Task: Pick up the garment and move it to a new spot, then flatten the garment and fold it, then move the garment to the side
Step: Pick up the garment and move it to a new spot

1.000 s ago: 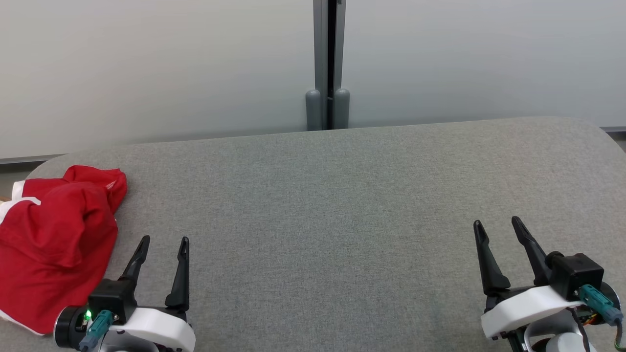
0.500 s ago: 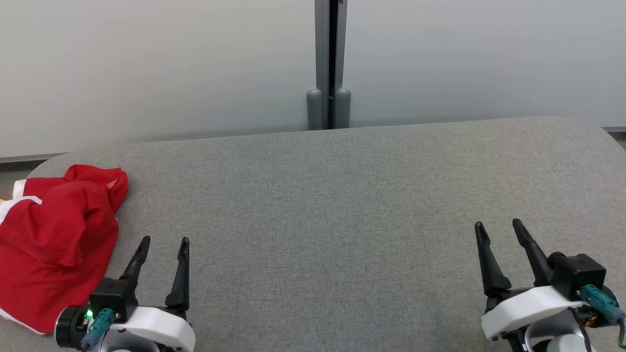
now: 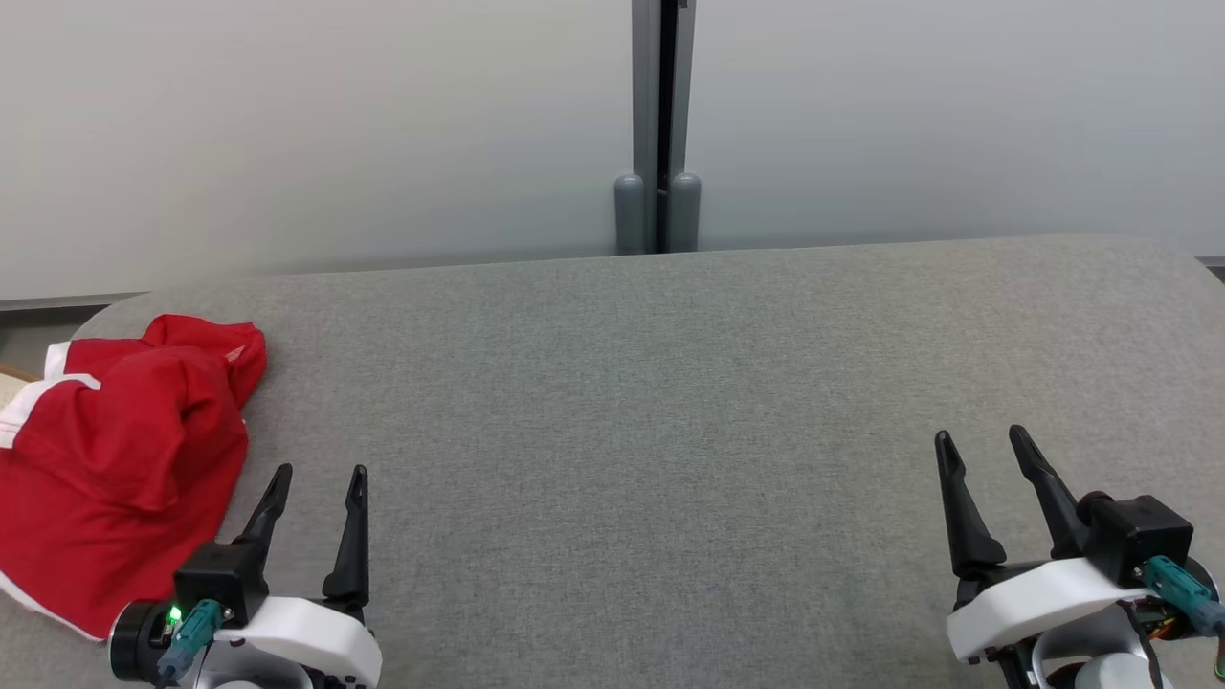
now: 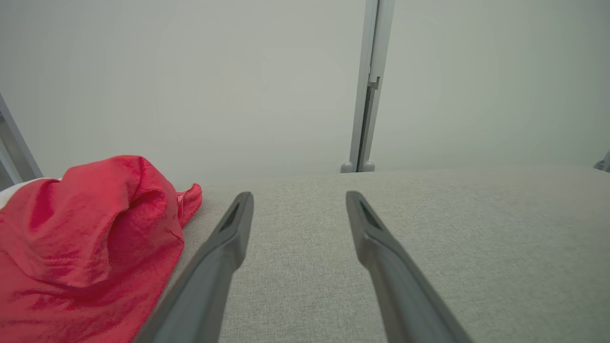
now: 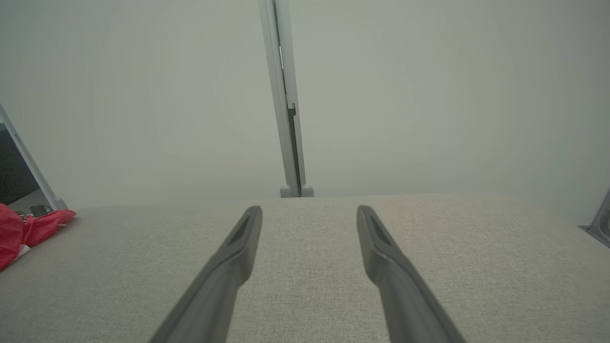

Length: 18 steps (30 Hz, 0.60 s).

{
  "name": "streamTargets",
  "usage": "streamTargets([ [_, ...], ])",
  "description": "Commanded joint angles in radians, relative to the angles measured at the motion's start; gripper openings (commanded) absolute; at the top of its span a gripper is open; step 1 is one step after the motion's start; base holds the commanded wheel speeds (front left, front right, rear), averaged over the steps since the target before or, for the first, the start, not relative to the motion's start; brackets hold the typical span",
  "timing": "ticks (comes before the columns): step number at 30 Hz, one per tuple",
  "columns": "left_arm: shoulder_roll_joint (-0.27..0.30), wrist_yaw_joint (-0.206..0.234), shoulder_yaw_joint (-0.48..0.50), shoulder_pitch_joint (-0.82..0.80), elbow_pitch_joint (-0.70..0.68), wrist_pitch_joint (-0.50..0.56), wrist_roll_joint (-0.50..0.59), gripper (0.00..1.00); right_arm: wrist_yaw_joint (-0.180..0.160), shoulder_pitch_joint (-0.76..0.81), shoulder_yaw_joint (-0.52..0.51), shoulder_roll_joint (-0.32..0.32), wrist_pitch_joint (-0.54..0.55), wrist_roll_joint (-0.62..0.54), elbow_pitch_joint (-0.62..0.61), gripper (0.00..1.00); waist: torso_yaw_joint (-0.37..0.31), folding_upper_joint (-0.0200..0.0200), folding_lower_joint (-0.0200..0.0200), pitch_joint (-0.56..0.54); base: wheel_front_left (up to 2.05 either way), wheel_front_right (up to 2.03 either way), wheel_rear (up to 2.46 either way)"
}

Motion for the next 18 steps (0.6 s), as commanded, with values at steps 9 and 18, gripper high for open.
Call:
streamTargets([
  [9, 0.014, 0.012, 0.010, -0.043, 0.008, -0.005, -0.014, 1.00, 0.000, 0.008, -0.001, 0.001, 0.012, -0.017, -0.033, 1.00, 0.141, 0.0000, 0.0000, 0.011, 0.00, 0.00, 0.00],
  [18, 0.027, 0.013, 0.038, -0.054, 0.025, -0.005, -0.050, 1.00, 0.000, 0.000, 0.030, 0.009, 0.030, -0.026, -0.056, 1.00, 0.325, 0.0000, 0.0000, 0.015, 0.00, 0.00, 0.00],
])
